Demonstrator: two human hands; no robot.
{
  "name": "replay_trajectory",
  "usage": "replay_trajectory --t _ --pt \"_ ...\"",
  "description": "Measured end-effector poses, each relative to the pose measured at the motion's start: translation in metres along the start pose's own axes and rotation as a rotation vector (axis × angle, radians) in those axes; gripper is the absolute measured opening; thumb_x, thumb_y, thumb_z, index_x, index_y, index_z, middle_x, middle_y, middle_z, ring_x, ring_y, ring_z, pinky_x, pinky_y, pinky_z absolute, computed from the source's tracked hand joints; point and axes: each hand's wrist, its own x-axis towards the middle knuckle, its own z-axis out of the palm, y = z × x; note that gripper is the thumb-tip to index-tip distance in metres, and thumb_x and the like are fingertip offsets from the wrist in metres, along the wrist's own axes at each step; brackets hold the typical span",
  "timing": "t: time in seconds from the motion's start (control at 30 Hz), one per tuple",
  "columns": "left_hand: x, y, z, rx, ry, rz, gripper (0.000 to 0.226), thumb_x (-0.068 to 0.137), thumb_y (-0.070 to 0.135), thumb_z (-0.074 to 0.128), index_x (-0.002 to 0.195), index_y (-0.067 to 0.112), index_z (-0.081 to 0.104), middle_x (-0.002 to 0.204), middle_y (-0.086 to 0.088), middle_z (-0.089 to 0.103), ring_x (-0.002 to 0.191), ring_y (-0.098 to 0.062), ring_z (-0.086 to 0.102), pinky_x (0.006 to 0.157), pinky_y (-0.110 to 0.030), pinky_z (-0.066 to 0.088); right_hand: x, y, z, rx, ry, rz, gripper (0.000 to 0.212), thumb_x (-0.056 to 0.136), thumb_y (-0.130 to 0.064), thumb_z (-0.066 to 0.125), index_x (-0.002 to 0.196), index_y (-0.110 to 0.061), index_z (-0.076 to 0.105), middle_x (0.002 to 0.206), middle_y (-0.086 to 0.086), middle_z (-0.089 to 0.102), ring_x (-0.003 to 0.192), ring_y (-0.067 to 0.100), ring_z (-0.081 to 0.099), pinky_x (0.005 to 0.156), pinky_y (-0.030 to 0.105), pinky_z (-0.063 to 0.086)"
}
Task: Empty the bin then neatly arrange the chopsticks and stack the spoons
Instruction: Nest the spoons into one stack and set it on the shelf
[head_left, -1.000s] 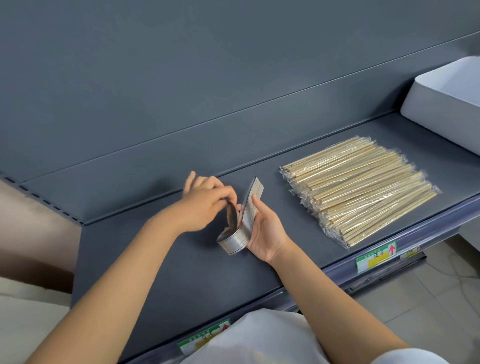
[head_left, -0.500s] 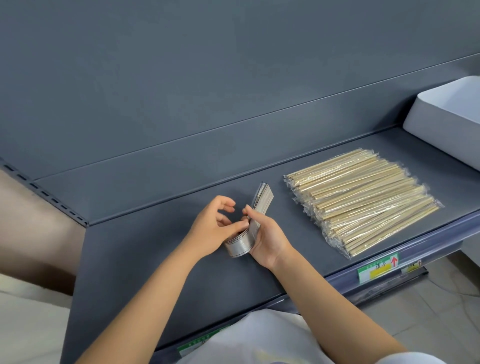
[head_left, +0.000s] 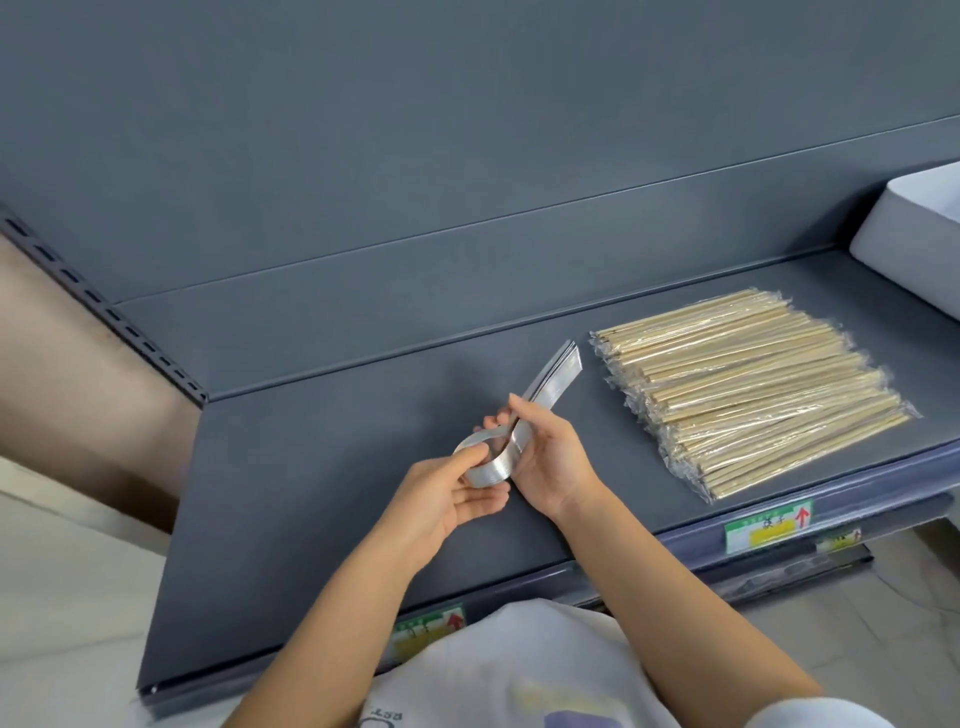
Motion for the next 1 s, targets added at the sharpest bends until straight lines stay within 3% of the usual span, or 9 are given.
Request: replay_trajectory --t 0.13,0.3,0.5,0.63,0.77,0.87,1.0 --pt "-0.002 -0.009 -0.003 0.011 0.027 0.063 0.023 0.092 0.015 0.061 0.098 -0.007 0.066 0.082 -0.022 0.07 0.072 -0.026 0.071 0.06 -0.024 0.055 -0.001 0.003 0.002 -0.07 -0.02 -0.029 0.024 0.078 -0.027 0.066 0.076 -0.007 0.052 0.078 0.01 0.055 0.084 0.026 0.057 0.079 0.036 0.05" --pt "-0.006 -0.014 -0.007 0.19 0.059 0.171 0.021 0.093 0.018 0.061 0.095 -0.001 0.068 0.082 -0.023 0.07 0.062 -0.019 0.064 0.059 -0.024 0.052 -0.007 0.006 0.01 -0.171 0.092 -0.095 0.029 0.081 -0.026 0.066 0.092 -0.001 0.056 0.085 0.013 0.062 0.08 0.026 0.061 0.068 0.035 0.051" --pt "-0.011 -0.006 -0.038 0.332 0.05 0.26 0.019 0.094 0.014 0.058 0.101 -0.003 0.066 0.084 -0.022 0.07 0.061 -0.019 0.062 0.059 -0.026 0.053 -0.021 0.006 0.014 -0.202 0.242 -0.28 0.015 0.086 -0.015 0.068 0.09 -0.008 0.056 0.083 0.013 0.061 0.083 0.024 0.064 0.078 0.039 0.056" --pt "-0.009 0.004 -0.071 0.579 0.125 0.415 0.013 0.094 0.013 0.057 0.103 0.008 0.067 0.072 -0.007 0.069 0.06 -0.016 0.064 0.064 -0.03 0.054 -0.029 0.005 0.01 -0.228 0.236 -0.298 0.022 0.081 -0.001 0.071 0.095 -0.008 0.056 0.076 0.008 0.062 0.081 0.021 0.066 0.077 0.035 0.058" --pt "-0.011 0.014 -0.098 0.896 0.213 0.619 0.015 0.094 0.023 0.058 0.108 0.025 0.061 0.086 0.003 0.068 0.07 -0.011 0.064 0.07 -0.022 0.05 -0.031 0.018 0.019 -0.583 0.208 -0.357 0.034 0.07 0.002 0.08 0.094 -0.011 0.062 0.073 -0.005 0.067 0.065 0.007 0.063 0.067 0.021 0.053" --pt "-0.013 0.017 -0.113 0.993 0.231 0.725 0.019 0.095 0.027 0.055 0.114 0.028 0.055 0.089 0.009 0.063 0.074 -0.003 0.058 0.065 -0.01 0.043 -0.03 0.025 0.028 -0.783 0.174 -0.337 0.048 0.069 -0.007 0.083 0.111 -0.015 0.061 0.09 -0.009 0.068 0.072 -0.004 0.065 0.069 0.008 0.047" --pt "-0.006 0.01 -0.129 1.001 0.235 0.723 0.025 0.096 0.028 0.054 0.12 0.022 0.055 0.091 0.008 0.063 0.076 -0.004 0.057 0.068 -0.012 0.043 -0.019 0.032 0.03 -1.187 0.182 -0.341 0.046 0.077 -0.029 0.078 0.118 -0.021 0.058 0.105 -0.002 0.062 0.082 0.007 0.061 0.071 0.005 0.043"
